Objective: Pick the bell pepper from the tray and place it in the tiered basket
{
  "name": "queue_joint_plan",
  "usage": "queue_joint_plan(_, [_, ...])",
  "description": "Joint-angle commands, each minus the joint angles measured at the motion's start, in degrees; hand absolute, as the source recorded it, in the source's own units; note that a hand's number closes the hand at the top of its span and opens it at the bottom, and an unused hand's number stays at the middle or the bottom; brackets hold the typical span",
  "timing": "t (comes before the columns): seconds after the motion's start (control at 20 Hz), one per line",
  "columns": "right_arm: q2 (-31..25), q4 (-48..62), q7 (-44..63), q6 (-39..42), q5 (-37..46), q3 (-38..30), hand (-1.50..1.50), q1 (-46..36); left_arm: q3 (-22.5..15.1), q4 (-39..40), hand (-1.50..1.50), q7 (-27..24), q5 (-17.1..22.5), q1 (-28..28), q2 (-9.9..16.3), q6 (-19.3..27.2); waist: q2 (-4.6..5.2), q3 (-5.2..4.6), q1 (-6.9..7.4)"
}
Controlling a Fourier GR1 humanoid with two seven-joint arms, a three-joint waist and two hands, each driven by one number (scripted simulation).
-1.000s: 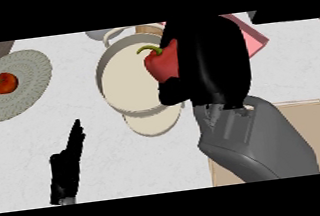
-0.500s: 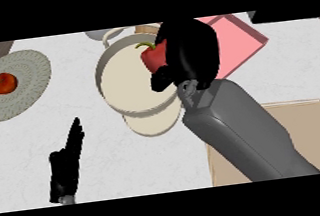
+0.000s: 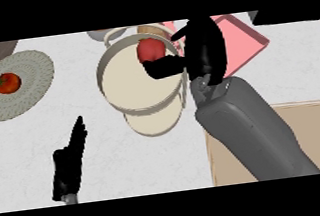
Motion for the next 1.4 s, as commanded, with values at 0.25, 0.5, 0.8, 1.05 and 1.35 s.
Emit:
queue_joint_plan(0.25, [0.73, -2.06, -0.33, -16.62, 1.73, -4.74, -1.50, -0.57, 1.69, -0.99, 0.00, -2.03, 1.67, 4.06, 1.52, -1.66, 0.26, -0.13, -1.46])
queue_joint_plan(0.5, [-2.85, -11.95, 6.60, -16.28, 12.06, -8.53, -1.50, 6.64, 1.67, -0.52, 0.00, -2.26, 1.23, 3.84, 0.97, -0.98, -0.33, -0.16, -3.70])
queue_joint_plan(0.8, [-7.09, -34.69, 10.39, -7.59, 9.97, -14.01, -1.50, 21.42, 1.41, -2.90, 0.00, -0.78, 0.73, 5.85, -0.04, 0.82, -0.55, -0.08, -4.63])
queue_joint_plan(1.05, [-13.60, -54.44, 9.29, -0.54, -1.29, -20.36, -1.50, 35.88, 4.31, -2.01, 0.00, -1.66, 2.79, 5.43, 2.49, -1.32, -0.59, -0.04, -5.74])
queue_joint_plan(1.35, [-18.57, -66.55, 5.79, 2.63, -19.61, -30.05, -1.50, 50.11, 4.39, -0.38, 0.00, -2.54, 2.28, 5.41, 1.65, -0.44, -0.48, 0.06, -6.00])
